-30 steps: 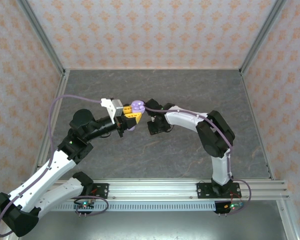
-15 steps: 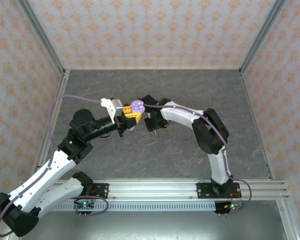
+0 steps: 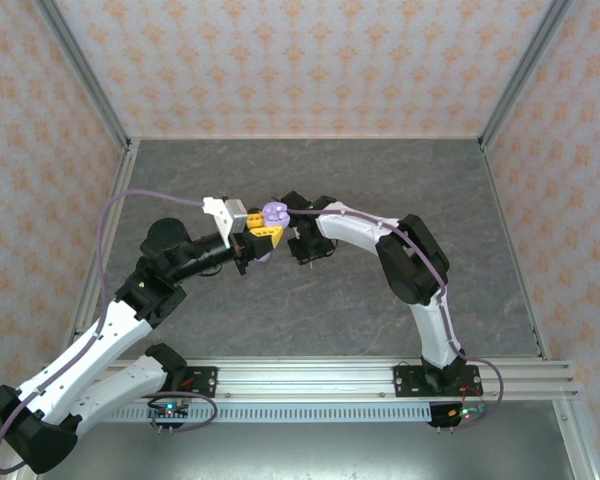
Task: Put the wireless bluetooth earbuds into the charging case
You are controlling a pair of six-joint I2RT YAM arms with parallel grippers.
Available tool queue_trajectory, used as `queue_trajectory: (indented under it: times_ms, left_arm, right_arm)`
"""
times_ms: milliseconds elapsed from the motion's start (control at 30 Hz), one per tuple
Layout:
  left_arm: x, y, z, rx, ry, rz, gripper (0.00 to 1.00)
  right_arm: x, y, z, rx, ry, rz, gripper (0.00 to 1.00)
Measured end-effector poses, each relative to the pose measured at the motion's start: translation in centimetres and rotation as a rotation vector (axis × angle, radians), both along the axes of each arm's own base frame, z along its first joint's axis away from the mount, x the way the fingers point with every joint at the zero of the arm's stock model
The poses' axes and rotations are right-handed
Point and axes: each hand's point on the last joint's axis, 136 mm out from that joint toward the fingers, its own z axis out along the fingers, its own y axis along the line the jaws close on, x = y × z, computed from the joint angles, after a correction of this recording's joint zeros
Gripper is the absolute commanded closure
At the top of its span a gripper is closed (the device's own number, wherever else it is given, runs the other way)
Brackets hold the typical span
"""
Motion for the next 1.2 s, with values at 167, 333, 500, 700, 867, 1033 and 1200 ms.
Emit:
queue_trajectory:
  times_ms: [167,333,500,700,867,1033,1200]
  left_arm:
    - [0.0,0.0,0.0,0.000,0.000,0.000,0.98]
    - [0.0,0.0,0.0,0.001,0.001,0.000,0.98]
    - [0.0,0.0,-0.1,0.001,0.002,0.000,0.98]
    - [0.0,0.0,0.0,0.001,0.001,0.000,0.98]
    - [0.4,-0.2,-0.1,-0.005,0.007,0.000,0.98]
    - [1.2,-0.8,-0.5,-0.009,0.021,-0.004,0.98]
    - [1.8,-1.3,-0.7,-0.024,0.037,-0.014,0.98]
  right_arm:
    - [-0.1,-0.1,-0.3,-0.009,0.008,0.007,0.81]
    - [-0.1,-0.1,-0.2,-0.010,0.008,0.008,0.85]
    - [-0.2,-0.2,0.3,0.002,-0.007,0.011,0.85]
    - [-0.7,-1.3,5.7,0.110,-0.126,0.010,0.85]
    - [-0.5,-2.6,14.8,0.324,-0.355,-0.007,0.85]
    - [-2.0,-3.8,24.3,0.563,-0.610,0.027,0.85]
    - [-4.7,-4.2,31.6,0.774,-0.791,0.111,0.85]
